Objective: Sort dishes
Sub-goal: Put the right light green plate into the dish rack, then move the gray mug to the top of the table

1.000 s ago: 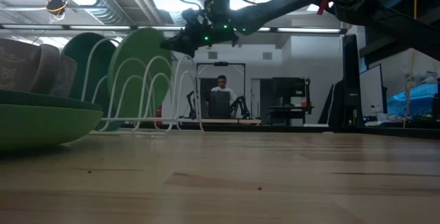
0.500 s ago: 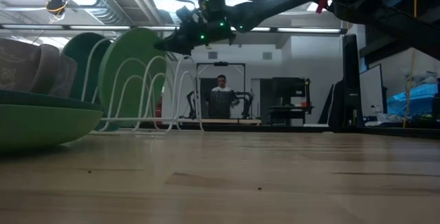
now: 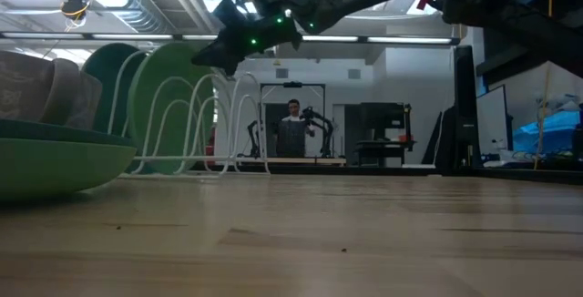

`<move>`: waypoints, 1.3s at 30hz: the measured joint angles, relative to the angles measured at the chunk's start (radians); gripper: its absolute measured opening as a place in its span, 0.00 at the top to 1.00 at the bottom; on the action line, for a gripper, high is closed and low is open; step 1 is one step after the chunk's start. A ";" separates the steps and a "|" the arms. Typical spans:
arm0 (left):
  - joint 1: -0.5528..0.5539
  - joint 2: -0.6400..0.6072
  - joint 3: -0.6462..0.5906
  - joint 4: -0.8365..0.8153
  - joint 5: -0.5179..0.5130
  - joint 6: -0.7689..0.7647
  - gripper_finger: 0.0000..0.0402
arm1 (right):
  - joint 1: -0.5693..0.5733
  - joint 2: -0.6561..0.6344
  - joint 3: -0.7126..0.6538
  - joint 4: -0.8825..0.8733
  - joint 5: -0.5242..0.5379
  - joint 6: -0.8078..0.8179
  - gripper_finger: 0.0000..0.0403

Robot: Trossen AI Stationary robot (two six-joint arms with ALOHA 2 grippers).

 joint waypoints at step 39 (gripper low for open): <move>-0.084 -0.171 0.002 0.044 -0.024 0.044 0.55 | 0.054 -0.161 0.000 -0.318 0.520 -0.159 0.59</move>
